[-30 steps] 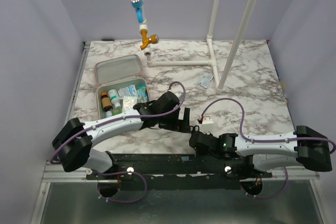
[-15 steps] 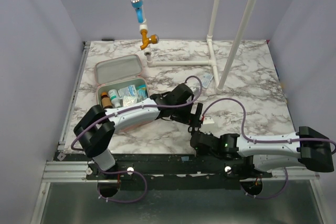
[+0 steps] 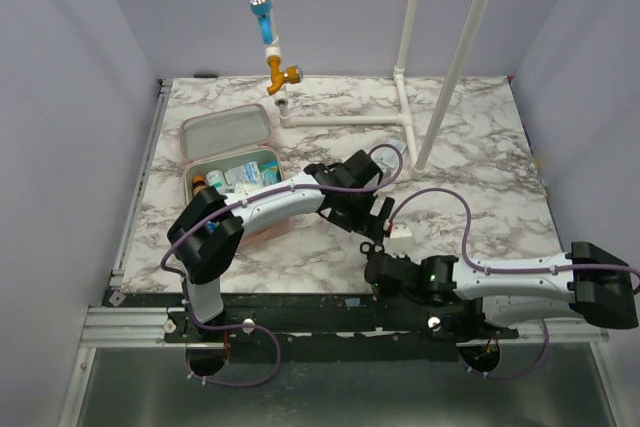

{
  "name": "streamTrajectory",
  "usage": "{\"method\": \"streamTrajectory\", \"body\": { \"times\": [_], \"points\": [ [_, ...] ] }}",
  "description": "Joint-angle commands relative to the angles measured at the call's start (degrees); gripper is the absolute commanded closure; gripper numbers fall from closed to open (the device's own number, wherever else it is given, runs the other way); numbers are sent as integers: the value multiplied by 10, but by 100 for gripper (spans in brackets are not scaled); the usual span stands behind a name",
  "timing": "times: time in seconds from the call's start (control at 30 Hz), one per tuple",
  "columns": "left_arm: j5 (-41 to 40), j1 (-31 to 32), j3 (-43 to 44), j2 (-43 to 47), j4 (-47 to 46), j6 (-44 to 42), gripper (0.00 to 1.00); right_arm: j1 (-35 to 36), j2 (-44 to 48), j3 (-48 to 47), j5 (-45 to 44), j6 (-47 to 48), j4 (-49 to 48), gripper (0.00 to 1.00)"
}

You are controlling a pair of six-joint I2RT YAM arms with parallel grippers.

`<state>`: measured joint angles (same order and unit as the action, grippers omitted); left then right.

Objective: Organize the medicine kit

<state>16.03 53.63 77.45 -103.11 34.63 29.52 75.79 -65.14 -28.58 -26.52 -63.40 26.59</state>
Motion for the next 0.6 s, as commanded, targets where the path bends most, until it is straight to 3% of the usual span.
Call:
{"method": "streamTrajectory", "body": {
  "times": [0.0,0.27,0.43,0.57],
  "points": [
    [25,-1,5,5,13,-10,2,11,10,4,-14,24,-18,99],
    [-3,-21,-39,61,2,12,2,12,34,2,-30,5,10,98],
    [-29,-33,-79,107,-12,32,2,12,66,0,-28,1,31,66],
    [-64,-43,-116,153,-21,52,2,12,68,7,-18,-10,40,52]
  ]
}}
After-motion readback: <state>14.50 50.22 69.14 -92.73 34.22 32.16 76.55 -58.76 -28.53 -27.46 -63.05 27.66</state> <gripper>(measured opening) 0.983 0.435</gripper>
